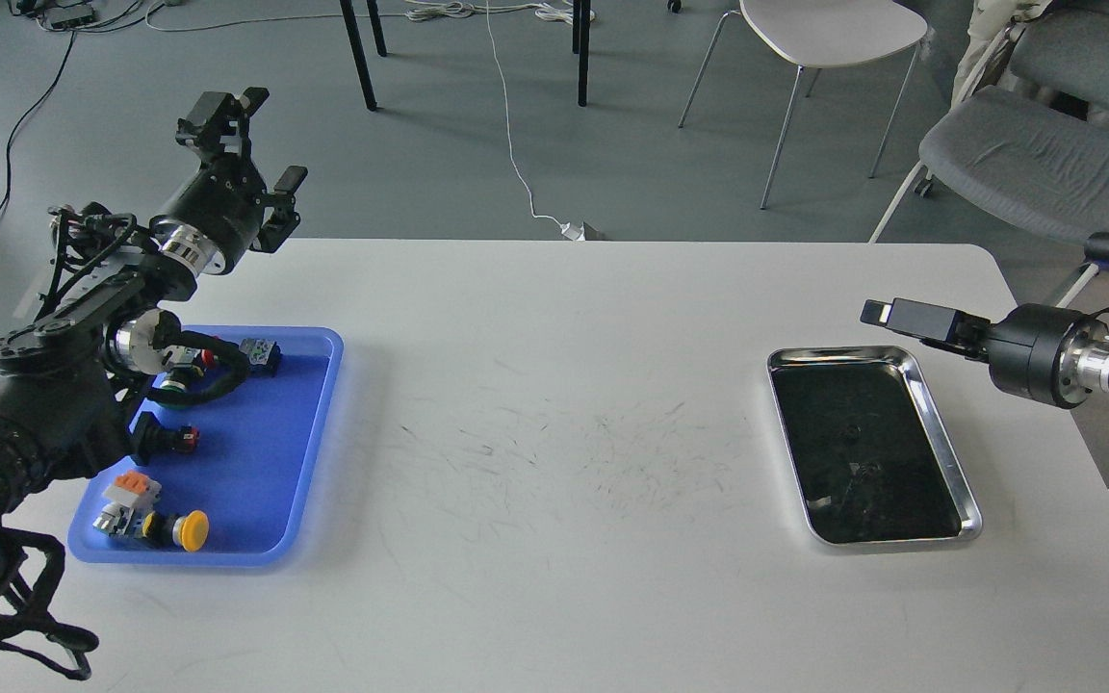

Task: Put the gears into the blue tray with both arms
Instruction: 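Move the right gripper down over the metal tray, then grasp the small black part in the metal tray with the right gripper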

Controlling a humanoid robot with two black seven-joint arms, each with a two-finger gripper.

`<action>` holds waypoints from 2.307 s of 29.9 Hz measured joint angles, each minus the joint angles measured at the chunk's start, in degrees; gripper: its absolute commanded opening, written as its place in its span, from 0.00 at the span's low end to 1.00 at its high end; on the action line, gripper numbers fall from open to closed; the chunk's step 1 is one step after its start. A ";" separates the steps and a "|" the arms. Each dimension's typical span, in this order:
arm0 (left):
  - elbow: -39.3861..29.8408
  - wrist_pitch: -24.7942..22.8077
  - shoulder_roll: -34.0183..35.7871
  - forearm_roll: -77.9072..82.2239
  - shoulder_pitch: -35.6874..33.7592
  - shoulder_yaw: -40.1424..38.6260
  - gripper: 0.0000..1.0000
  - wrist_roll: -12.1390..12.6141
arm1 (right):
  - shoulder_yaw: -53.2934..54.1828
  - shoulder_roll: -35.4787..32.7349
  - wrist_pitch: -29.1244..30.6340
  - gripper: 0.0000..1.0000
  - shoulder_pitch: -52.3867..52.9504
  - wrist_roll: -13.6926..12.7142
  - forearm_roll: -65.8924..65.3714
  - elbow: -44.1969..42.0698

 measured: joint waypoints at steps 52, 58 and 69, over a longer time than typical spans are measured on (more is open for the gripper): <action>0.00 -0.18 0.52 -0.69 0.09 -0.06 0.99 -0.49 | -27.23 19.05 7.58 0.95 16.55 11.53 -25.79 -17.24; 0.00 -0.27 0.58 -0.78 0.09 -0.07 0.99 -0.49 | -28.71 21.14 7.56 0.94 16.47 11.54 -25.78 -18.23; 0.00 -0.36 0.67 -0.81 0.09 -0.01 0.99 -0.49 | -31.67 23.74 7.56 0.77 15.80 11.55 -25.78 -21.75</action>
